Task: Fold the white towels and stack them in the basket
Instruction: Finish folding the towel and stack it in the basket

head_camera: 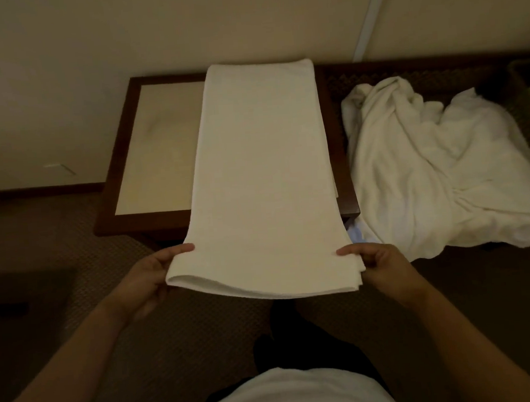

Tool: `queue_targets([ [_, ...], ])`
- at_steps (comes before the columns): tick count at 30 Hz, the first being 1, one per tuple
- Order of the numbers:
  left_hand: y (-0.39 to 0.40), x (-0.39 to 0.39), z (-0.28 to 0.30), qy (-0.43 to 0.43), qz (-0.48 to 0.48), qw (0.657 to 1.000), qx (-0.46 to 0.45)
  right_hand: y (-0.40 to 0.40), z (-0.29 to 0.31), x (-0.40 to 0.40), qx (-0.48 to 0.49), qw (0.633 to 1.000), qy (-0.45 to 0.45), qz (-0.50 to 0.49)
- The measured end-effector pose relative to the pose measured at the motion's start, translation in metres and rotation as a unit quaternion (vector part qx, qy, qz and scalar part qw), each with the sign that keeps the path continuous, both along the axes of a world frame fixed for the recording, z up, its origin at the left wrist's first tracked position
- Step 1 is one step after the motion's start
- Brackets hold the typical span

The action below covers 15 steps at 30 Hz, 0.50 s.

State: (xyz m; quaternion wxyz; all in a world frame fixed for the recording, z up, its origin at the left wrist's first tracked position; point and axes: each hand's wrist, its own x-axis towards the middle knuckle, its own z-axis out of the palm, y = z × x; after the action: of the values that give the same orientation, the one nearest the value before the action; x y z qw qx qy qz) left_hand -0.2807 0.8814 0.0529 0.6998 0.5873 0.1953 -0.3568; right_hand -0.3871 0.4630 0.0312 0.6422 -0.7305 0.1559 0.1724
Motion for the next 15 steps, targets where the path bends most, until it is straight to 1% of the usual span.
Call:
queue_targets([
  [1, 0.001, 0.007, 0.003, -0.016, -0.02, 0.999, 0.021, -0.001, 0.002, 0.005, -0.006, 1.0, -0.022, -0.021],
  [2, 0.002, 0.012, 0.005, -0.047, -0.055, 0.995, 0.063, -0.001, 0.005, 0.009, -0.015, 0.998, -0.049, -0.035],
  [4, 0.0, 0.025, 0.012, -0.155, -0.14, 0.962, 0.177, 0.0, 0.011, 0.02, -0.1, 0.987, -0.118, -0.039],
  [5, -0.002, 0.032, 0.016, -0.198, -0.153, 0.943, 0.217, -0.001, 0.013, 0.025, -0.147, 0.977, -0.146, -0.043],
  [6, -0.006, 0.044, 0.019, -0.218, -0.144, 0.936, 0.237, -0.001, 0.016, 0.035, -0.168, 0.97, -0.168, -0.054],
  [7, -0.009, 0.051, 0.023, -0.219, -0.123, 0.937, 0.244, 0.0, 0.019, 0.041, -0.169, 0.966, -0.181, -0.072],
  [9, -0.022, 0.078, 0.027, -0.213, -0.083, 0.943, 0.24, 0.0, 0.027, 0.069, -0.14, 0.968, -0.179, -0.103],
  [10, -0.03, 0.092, 0.028, -0.225, -0.069, 0.942, 0.24, 0.003, 0.033, 0.084, -0.13, 0.969, -0.175, -0.112],
  [12, -0.05, 0.126, 0.025, -0.269, -0.041, 0.924, 0.269, 0.003, 0.04, 0.124, -0.151, 0.959, -0.182, -0.156],
  [13, -0.062, 0.148, 0.022, -0.286, -0.012, 0.913, 0.291, 0.0, 0.038, 0.15, -0.181, 0.948, -0.192, -0.178],
  [14, -0.072, 0.164, 0.017, -0.296, 0.019, 0.903, 0.311, 0.0, 0.038, 0.172, -0.203, 0.941, -0.194, -0.19],
  [15, -0.082, 0.183, 0.01, -0.295, 0.041, 0.896, 0.33, -0.001, 0.033, 0.196, -0.212, 0.94, -0.178, -0.199],
])
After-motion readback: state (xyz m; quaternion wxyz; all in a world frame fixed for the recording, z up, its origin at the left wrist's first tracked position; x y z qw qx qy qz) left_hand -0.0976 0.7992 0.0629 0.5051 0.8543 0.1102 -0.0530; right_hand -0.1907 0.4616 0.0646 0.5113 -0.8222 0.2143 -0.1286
